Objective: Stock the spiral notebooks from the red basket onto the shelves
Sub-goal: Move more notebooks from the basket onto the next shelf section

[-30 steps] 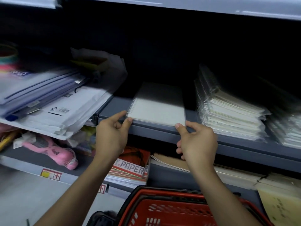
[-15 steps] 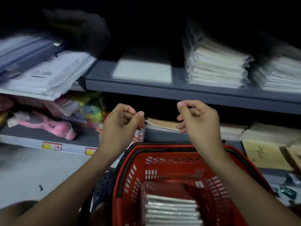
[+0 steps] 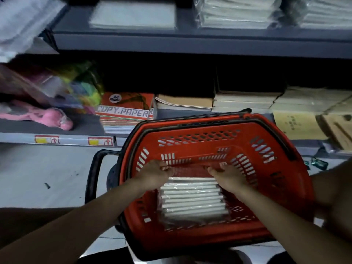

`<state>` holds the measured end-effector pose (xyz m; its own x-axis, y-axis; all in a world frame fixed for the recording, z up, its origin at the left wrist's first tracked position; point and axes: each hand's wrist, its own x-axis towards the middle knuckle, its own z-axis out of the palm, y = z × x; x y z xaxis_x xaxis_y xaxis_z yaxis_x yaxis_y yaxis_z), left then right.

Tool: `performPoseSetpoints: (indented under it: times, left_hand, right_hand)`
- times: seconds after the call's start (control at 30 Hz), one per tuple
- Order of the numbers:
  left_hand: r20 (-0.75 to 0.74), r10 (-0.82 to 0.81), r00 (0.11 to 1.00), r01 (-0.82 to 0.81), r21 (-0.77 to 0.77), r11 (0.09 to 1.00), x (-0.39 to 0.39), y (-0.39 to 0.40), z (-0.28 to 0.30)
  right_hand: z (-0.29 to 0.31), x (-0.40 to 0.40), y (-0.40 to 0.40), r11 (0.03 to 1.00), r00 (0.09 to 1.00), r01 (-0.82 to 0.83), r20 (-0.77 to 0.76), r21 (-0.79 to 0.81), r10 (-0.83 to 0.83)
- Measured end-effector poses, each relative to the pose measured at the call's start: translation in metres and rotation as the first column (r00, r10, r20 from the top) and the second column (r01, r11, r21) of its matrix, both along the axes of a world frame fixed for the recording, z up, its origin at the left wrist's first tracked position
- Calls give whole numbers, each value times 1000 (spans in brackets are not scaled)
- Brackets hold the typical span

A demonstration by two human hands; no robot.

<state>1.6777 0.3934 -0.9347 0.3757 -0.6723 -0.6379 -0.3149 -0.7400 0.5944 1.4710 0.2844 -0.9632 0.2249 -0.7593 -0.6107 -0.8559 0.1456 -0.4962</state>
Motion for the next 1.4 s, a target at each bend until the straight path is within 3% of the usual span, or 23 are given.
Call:
performPoseSetpoints:
  times: [0.07, 0.13, 0.23, 0.37, 0.5, 0.6, 0.67, 0.77, 0.83, 0.9, 1.07, 1.13, 1.2, 1.4]
  left_hand:
    - [20, -25, 1000, 24, 19, 1000, -2, -2, 4]
    - [6, -109, 994, 108, 83, 991, -4, -2, 8]
    - [-22, -195, 981, 196, 118, 973, -8, 2, 10]
    - [-69, -110, 992, 116, 85, 990, -8, 5, 9]
    - [-6, 18, 1000, -18, 1, 1000, -12, 8, 14]
    - [7, 191, 981, -190, -102, 977, -11, 14, 25]
    - [-84, 305, 949, -315, -168, 934, -6, 18, 35]
    - [-311, 433, 846, -507, -218, 834, -2, 24, 60]
    - [-363, 448, 817, -549, -254, 796, -1, 28, 75]
    - [-416, 443, 794, -585, -324, 744, -2, 33, 90]
    - [-643, 358, 677, -705, -426, 567, 7, 42, 129]
    - [-754, 272, 598, -731, -373, 572, 19, 44, 140]
    - [-791, 204, 577, -704, -356, 614, 27, 46, 155]
    - [-847, 126, 517, -713, -345, 611, 47, 56, 173]
  right_hand:
    - [-9, -1, 6, 986, 989, 129, 53, 101, -135]
    - [-10, 4, 13, 979, 990, 127, 37, 162, -134]
    - [-6, 11, 18, 982, 990, 137, -25, 131, -135]
    - [-1, 10, 23, 959, 966, 253, 9, 123, -257]
    - [9, 10, 34, 934, 934, 343, 65, 101, -350]
    - [19, 7, 39, 880, 876, 448, 116, 160, -467]
    - [30, 7, 41, 833, 821, 510, 167, 216, -546]
    - [60, 8, 44, 714, 656, 600, 289, 361, -698]
    - [92, 9, 48, 644, 529, 597, 369, 479, -764]
    - [123, 7, 55, 640, 448, 569, 458, 516, -768]
    - [182, -7, 70, 742, 401, 489, 637, 459, -658]
    - [205, -9, 70, 770, 368, 450, 691, 453, -622]
    - [224, -7, 70, 781, 316, 421, 732, 461, -603]
    - [251, 12, 83, 832, 218, 384, 836, 401, -504]
